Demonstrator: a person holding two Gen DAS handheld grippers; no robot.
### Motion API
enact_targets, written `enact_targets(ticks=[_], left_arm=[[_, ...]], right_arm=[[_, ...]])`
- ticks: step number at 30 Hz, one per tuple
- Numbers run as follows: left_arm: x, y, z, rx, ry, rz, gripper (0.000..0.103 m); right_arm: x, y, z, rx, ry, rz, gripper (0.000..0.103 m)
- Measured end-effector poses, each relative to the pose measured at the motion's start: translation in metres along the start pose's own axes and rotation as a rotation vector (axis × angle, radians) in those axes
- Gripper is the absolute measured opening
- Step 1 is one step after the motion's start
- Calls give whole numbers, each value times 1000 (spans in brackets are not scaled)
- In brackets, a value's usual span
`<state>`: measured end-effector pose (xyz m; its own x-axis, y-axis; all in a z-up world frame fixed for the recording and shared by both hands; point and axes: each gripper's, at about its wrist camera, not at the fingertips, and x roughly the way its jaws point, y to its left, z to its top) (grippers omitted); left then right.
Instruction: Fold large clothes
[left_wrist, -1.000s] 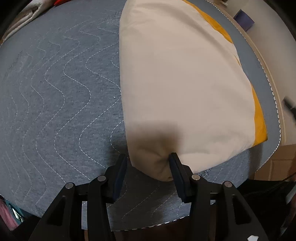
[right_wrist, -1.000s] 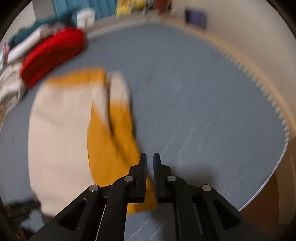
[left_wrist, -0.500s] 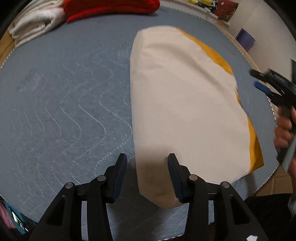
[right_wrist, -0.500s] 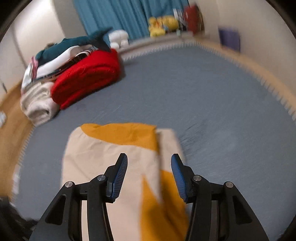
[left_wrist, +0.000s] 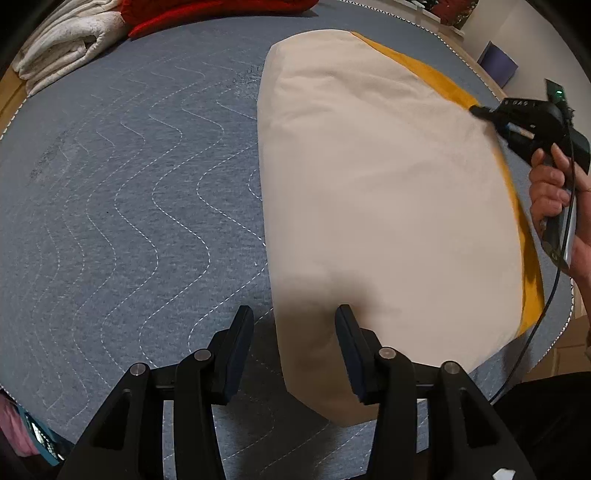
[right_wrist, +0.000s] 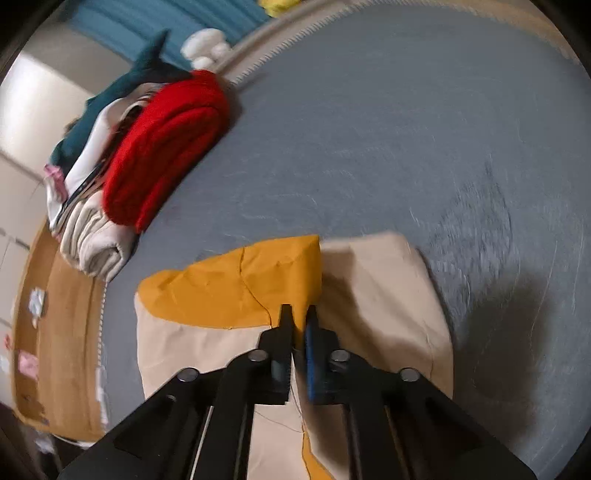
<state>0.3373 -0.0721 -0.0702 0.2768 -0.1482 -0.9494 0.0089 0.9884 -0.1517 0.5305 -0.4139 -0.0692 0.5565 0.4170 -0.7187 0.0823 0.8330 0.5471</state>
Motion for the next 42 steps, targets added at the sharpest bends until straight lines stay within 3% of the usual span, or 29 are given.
enact_targets(ticks=[2, 4, 6, 7, 9, 11, 15, 16, 17, 19, 21, 22, 24, 26, 29, 34, 38, 42], left_arm=[[1, -3, 2, 9, 1, -21, 50], [4, -10, 1, 48, 1, 13, 51], [5, -14, -2, 84, -14, 69, 51], [4, -14, -2, 93, -21, 85, 51], [1, -9, -1, 70, -17, 50, 48], [0, 0, 0, 29, 3, -10, 46], [-9, 6, -1, 15, -3, -59, 46], [-12, 6, -1, 21, -9, -68, 46], [-14, 3, -2, 25, -12, -77, 46], [-15, 0, -6, 29, -4, -102, 46], [-8, -2, -12, 37, 18, -89, 46], [-3, -3, -15, 43, 34, -75, 46], [4, -4, -20, 50, 59, -57, 46], [4, -5, -22, 54, 59, -52, 47], [5, -6, -26, 58, 58, -43, 48], [1, -3, -29, 7, 48, -58, 48], [-1, -6, -29, 9, 37, -43, 48], [-4, -10, -30, 29, 22, -24, 48]], right_arm=[[-15, -2, 7, 22, -69, -16, 2], [-22, -16, 15, 79, -99, -114, 0], [-15, -31, 13, 71, -86, -378, 0], [-10, -43, 11, 88, -66, -449, 0], [-6, -68, 8, 198, -20, -376, 0], [-23, -71, 10, 229, -62, -346, 0], [-75, -30, 13, 76, -196, -244, 7], [-84, -20, 9, 29, -202, -218, 13], [-93, -8, 2, -31, -193, -183, 18], [-102, 14, -19, -144, -143, -104, 47], [-107, 27, -43, -231, -79, -57, 50], [-102, 35, -62, -301, -3, -46, 50], [-85, 44, -90, -393, 111, -88, 50], [-67, 40, -123, -475, 233, -229, 50], [-58, 19, -163, -493, 346, -341, 50], [-91, 7, -175, -430, 317, -415, 50], [-132, 2, -184, -408, 229, -370, 51], [-139, -3, -179, -342, 215, -339, 51]])
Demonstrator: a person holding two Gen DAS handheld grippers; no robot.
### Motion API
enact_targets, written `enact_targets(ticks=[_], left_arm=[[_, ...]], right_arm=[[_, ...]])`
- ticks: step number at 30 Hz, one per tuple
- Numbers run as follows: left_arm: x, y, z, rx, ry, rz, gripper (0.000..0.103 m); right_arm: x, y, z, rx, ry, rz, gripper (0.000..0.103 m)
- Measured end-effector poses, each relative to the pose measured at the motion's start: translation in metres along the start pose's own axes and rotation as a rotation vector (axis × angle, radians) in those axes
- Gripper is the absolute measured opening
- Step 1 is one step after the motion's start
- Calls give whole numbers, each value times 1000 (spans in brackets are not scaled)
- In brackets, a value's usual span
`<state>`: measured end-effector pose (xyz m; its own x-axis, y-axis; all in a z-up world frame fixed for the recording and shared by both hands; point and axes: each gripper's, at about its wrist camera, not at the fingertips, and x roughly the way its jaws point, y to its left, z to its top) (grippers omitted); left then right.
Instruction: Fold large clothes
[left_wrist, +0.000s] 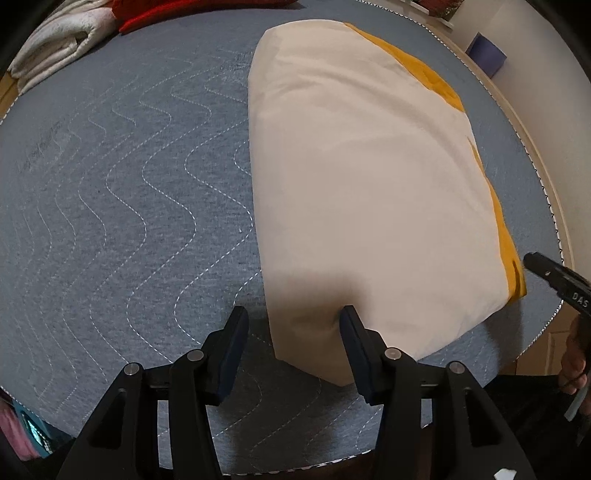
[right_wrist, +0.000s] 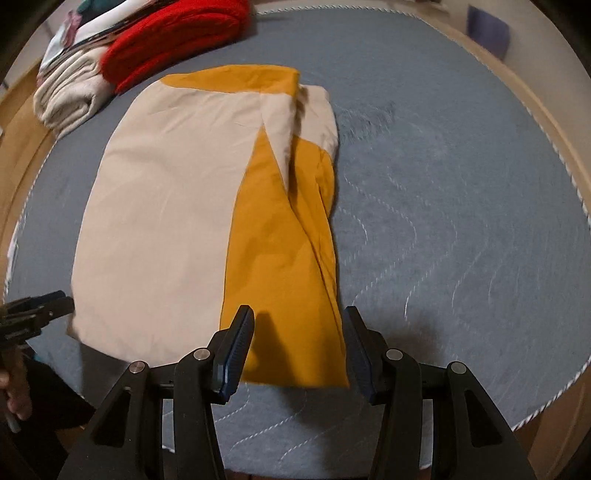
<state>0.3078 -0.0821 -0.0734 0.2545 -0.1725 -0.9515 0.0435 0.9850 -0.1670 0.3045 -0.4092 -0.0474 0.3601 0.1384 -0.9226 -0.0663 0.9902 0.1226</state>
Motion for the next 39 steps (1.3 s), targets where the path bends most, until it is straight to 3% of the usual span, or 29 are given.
enact_targets(ticks=[5, 8, 11, 13, 15, 16, 19, 20, 21, 24, 26, 30, 34, 39], left_arm=[[-8, 0, -2, 11, -48, 12, 48], [12, 4, -13, 13, -4, 59, 55], [3, 4, -18, 16, -39, 70, 56], [-19, 1, -26, 40, -100, 87, 56], [-46, -4, -36, 78, -173, 91, 56], [-62, -8, -42, 102, -217, 103, 60], [-110, -13, -66, 112, -349, 120, 88], [-121, -13, -70, 101, -378, 115, 91], [-136, -14, -81, 84, -418, 104, 92], [-164, -19, -107, 36, -491, 96, 98], [-178, -24, -131, 11, -524, 83, 101], [-189, -30, -173, -23, -523, 57, 102], [-179, -40, -219, -31, -527, 86, 102], [-142, -59, -226, 49, -424, 59, 102]], right_arm=[[-19, 27, 1, -40, -108, -17, 51], [4, 38, -10, -96, -32, -69, 52], [42, 24, -24, -80, 139, -164, 52], [42, 14, -28, -35, 143, -184, 52], [21, 11, -29, -1, 66, -189, 52], [0, 11, -30, 14, -14, -184, 52], [-63, 24, -46, 6, -239, -168, 52], [-80, 29, -52, -1, -296, -161, 53], [-102, 35, -64, -4, -366, -149, 57], [-154, 50, -103, 15, -528, -121, 92], [-178, 62, -127, 31, -591, -125, 100], [-211, 80, -169, 62, -630, -148, 100], [-223, 95, -205, 101, -605, -183, 100], [-213, 114, -228, 22, -549, -185, 100]])
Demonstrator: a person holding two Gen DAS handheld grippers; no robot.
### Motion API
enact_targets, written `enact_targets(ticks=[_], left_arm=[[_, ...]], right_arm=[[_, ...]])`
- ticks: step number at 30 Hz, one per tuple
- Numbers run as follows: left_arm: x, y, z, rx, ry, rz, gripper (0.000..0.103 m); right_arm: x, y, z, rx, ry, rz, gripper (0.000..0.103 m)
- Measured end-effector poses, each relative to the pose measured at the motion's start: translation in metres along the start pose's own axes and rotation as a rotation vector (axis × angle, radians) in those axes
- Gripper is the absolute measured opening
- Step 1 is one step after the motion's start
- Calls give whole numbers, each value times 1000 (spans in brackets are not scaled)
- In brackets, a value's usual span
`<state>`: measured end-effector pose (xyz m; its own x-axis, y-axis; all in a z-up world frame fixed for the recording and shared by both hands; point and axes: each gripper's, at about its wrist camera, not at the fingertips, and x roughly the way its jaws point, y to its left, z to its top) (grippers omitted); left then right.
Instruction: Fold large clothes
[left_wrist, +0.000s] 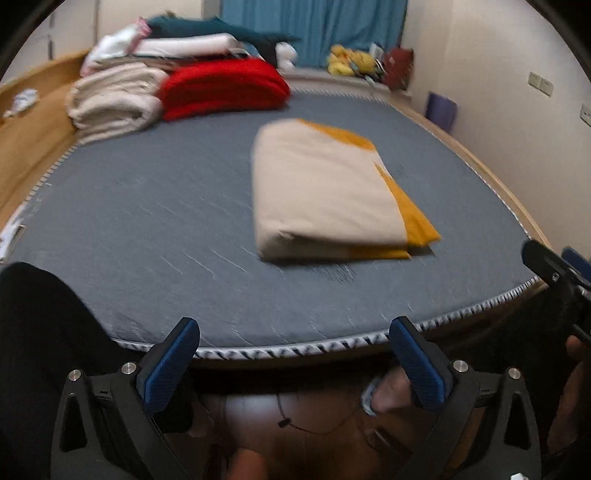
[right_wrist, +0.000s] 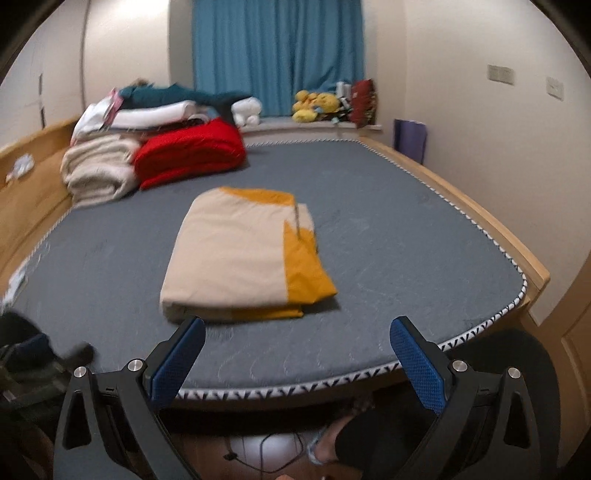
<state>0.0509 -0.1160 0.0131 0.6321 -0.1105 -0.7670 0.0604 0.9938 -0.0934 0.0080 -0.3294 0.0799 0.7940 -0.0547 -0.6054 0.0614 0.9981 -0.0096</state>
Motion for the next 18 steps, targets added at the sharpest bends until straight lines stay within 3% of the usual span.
enact_targets(ticks=[7, 18], left_arm=[[9, -5, 7, -21, -52, 11, 102], [7, -1, 7, -42, -74, -18, 102]], right_arm=[[27, 17, -8, -67, 47, -37, 100], [31, 22, -10, -93, 52, -25, 100]])
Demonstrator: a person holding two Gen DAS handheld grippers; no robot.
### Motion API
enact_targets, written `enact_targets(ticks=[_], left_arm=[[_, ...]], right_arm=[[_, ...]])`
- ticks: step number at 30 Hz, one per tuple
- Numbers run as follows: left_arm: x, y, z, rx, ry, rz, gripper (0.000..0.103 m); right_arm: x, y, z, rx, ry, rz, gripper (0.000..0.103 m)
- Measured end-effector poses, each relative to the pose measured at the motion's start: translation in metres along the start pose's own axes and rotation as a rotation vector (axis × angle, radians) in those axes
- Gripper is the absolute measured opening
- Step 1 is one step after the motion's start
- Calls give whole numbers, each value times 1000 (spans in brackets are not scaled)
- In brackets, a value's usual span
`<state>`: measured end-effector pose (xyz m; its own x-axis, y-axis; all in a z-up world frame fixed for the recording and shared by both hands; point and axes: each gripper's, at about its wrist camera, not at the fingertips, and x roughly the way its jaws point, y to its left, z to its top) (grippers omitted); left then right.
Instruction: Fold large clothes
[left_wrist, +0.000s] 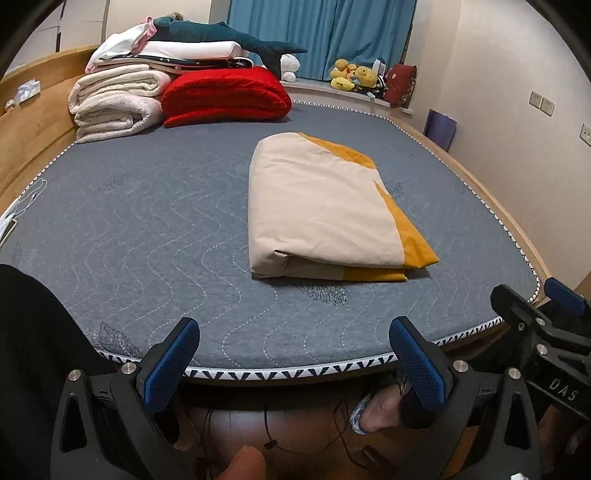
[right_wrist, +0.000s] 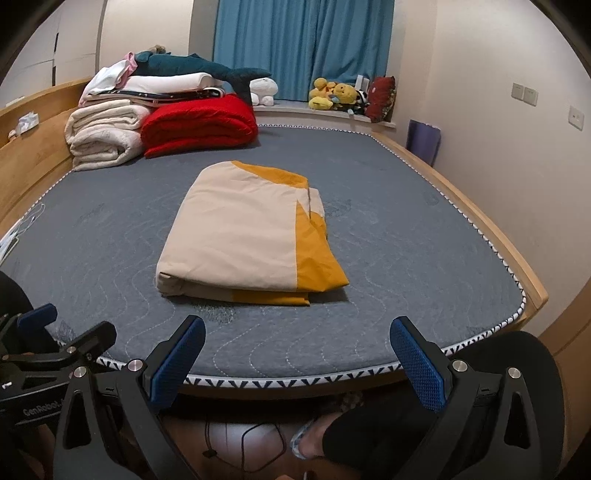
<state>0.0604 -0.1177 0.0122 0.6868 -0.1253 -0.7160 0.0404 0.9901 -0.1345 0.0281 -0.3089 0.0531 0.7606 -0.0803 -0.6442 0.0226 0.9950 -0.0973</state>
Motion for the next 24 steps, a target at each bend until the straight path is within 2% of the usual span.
enact_targets(ticks=[24], left_arm=[[1, -9, -3, 18, -2, -4, 102]], right_arm=[[3, 2, -1, -19, -12, 8, 100]])
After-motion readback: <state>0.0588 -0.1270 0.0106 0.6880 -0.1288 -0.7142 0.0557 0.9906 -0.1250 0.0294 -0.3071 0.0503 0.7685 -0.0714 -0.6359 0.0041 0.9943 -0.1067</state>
